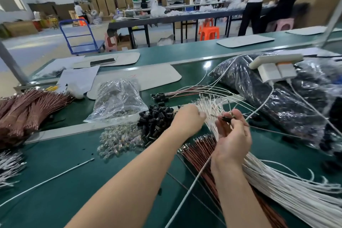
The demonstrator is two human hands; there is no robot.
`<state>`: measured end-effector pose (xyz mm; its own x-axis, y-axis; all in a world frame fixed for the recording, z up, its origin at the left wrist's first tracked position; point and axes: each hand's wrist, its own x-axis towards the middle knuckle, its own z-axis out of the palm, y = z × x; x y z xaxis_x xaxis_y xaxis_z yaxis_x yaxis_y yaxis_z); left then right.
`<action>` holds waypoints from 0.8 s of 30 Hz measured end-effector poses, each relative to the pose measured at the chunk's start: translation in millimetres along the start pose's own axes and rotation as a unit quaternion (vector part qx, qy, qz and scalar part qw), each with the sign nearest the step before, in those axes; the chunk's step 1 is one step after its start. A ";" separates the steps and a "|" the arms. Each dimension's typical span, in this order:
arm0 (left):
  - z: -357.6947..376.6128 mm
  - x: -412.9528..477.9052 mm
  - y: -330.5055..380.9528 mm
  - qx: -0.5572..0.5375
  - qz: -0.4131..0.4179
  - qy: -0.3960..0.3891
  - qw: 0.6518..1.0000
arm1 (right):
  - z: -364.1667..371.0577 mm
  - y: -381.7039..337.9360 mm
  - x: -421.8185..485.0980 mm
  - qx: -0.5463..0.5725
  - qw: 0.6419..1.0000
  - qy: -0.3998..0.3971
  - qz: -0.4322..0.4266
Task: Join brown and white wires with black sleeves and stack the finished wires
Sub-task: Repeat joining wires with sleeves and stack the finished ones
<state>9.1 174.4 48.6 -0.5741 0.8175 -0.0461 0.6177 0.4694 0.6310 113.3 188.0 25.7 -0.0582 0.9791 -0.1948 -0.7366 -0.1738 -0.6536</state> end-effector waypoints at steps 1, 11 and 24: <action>4.6 6.5 2.9 -0.002 -0.017 -0.009 1.000 | -0.2 -0.5 1.7 0.007 1.000 0.005 0.004; 11.8 21.9 12.7 -0.109 -0.106 -0.041 0.988 | 1.1 -1.0 8.6 0.038 0.998 0.010 0.041; -21.8 8.2 24.8 -0.238 0.003 0.148 0.960 | 0.9 -3.4 -0.5 0.072 0.987 -0.105 0.094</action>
<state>8.1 185.6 80.8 -0.7424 0.6559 0.1363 0.3463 0.2015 0.9162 115.2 188.1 28.7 -0.3298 0.9342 -0.1362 -0.7871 -0.3518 -0.5067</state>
